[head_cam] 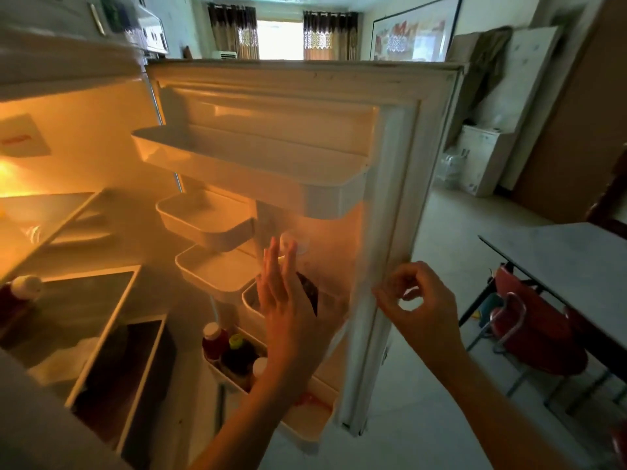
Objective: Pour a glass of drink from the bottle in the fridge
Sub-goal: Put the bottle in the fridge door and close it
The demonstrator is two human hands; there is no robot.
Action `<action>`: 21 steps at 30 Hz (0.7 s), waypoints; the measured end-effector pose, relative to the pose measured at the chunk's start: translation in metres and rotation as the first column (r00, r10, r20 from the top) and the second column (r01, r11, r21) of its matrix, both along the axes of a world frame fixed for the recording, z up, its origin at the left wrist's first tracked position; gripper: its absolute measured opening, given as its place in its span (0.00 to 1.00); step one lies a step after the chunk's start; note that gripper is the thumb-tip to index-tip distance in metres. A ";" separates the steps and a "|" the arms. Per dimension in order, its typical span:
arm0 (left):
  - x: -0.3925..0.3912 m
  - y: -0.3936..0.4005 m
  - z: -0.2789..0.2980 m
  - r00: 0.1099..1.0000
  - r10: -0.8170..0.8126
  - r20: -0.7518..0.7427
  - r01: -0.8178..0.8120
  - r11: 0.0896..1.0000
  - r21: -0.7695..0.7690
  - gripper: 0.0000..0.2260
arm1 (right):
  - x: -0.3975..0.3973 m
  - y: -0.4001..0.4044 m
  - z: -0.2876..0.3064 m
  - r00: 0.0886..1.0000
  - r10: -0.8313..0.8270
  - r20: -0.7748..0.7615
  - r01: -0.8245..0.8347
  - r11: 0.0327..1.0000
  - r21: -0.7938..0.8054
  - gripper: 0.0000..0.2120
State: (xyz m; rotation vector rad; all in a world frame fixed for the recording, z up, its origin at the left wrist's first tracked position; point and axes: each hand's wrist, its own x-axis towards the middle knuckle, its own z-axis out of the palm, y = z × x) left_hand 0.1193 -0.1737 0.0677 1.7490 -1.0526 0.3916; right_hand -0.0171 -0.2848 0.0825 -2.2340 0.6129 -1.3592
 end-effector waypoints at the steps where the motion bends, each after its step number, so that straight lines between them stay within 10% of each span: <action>1: -0.009 -0.003 0.000 0.997 -0.001 0.079 0.000 1.000 0.004 0.42 | -0.003 -0.005 -0.002 0.999 -0.014 0.045 0.014 1.000 0.007 0.18; 6: -0.051 -0.030 0.011 0.974 -0.157 0.165 0.147 0.987 0.072 0.35 | -0.012 -0.041 -0.005 0.994 0.101 -0.036 -0.089 0.966 0.243 0.38; 21: -0.097 -0.030 0.038 0.878 0.376 0.296 -0.374 0.925 -0.066 0.47 | -0.013 -0.057 -0.030 0.730 0.648 -0.216 -0.646 0.758 0.090 0.23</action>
